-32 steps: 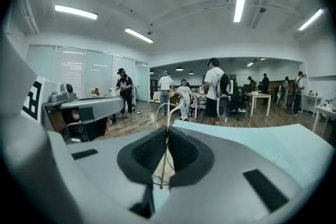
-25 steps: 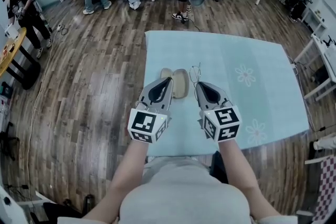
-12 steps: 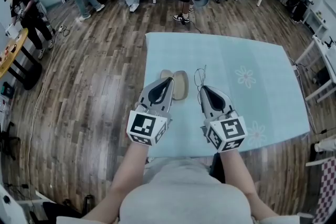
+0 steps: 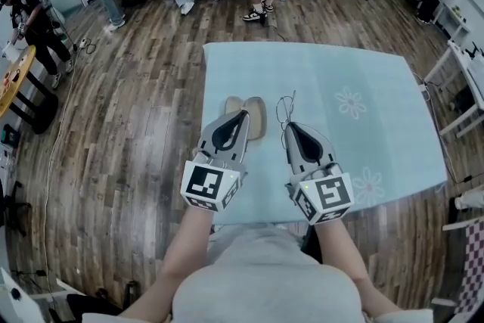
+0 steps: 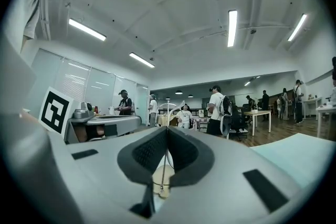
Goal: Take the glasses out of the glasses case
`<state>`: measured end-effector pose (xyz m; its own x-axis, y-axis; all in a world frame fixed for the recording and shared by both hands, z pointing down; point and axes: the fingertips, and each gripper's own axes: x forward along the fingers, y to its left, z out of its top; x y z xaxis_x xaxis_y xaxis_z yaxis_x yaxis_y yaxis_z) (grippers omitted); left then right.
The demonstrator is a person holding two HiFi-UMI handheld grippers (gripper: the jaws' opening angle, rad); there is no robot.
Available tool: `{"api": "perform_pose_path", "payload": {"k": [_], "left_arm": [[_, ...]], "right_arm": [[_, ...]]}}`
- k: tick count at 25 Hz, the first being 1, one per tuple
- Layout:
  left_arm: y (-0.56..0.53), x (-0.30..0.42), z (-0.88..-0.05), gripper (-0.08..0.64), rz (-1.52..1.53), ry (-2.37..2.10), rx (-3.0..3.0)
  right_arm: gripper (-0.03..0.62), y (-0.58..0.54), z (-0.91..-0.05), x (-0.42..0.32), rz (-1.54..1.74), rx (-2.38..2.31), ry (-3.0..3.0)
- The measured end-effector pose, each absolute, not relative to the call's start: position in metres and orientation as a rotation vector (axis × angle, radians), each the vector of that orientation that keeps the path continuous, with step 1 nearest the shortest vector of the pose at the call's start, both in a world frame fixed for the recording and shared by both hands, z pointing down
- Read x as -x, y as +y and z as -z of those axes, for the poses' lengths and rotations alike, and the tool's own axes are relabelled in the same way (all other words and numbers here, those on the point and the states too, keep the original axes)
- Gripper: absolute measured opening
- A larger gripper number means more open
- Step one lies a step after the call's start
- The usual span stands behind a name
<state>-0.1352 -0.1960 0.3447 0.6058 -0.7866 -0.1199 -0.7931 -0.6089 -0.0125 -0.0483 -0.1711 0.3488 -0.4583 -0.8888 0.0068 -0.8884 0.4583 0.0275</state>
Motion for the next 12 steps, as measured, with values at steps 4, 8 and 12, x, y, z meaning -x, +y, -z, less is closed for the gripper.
{"api": "perform_pose_path", "payload": {"k": [4,8,12], "left_arm": [[-0.1959,0.1321,-0.3465,0.008,-0.156,1.348,2.765],[-0.1968,0.1314,-0.3476,0.008,-0.157,1.342,2.770],[-0.1966,0.1309,-0.3472,0.008,-0.160,1.344,2.767]], "right_arm": [[0.012,-0.1714,-0.3491,0.0482,0.040,-1.623,-2.661],[0.012,-0.1722,-0.3495,0.0477,0.044,-1.631,-2.662],[0.012,-0.1708,-0.3491,0.0474,0.057,-1.624,-2.666]]}}
